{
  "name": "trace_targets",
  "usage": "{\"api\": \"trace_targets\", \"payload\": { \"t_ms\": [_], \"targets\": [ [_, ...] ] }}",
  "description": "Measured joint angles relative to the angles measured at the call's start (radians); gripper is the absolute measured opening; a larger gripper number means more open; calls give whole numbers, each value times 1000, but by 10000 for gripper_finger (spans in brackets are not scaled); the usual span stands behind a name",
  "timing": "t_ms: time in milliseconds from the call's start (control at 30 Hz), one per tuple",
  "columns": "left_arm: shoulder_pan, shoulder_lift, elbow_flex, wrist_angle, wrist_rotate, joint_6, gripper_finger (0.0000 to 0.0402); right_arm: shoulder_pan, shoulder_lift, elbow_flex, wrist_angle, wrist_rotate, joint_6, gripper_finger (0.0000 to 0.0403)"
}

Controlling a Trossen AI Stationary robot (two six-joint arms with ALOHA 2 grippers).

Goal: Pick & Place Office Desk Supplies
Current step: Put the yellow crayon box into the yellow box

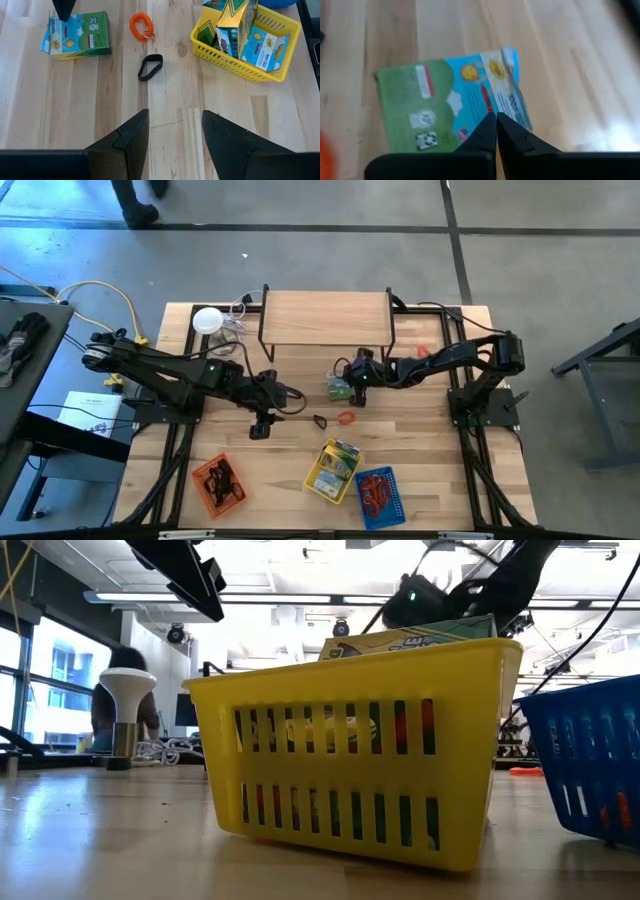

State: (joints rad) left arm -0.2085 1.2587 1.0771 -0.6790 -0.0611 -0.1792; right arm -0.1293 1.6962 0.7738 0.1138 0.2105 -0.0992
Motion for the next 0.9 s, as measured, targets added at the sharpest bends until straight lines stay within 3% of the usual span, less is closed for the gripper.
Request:
{"api": "trace_targets", "payload": {
  "t_ms": [233,567,700,900],
  "targets": [
    [0,0,0,0,0,4,177,82,-51,3,27,177,-37,34],
    [0,0,0,-1,0,22,177,4,-48,3,8,129,-23,184],
    [0,0,0,-1,0,23,177,-8,-48,3,10,90,-28,201],
    [0,0,0,-1,0,23,177,-21,-32,3,16,95,-36,193]
  ]
}}
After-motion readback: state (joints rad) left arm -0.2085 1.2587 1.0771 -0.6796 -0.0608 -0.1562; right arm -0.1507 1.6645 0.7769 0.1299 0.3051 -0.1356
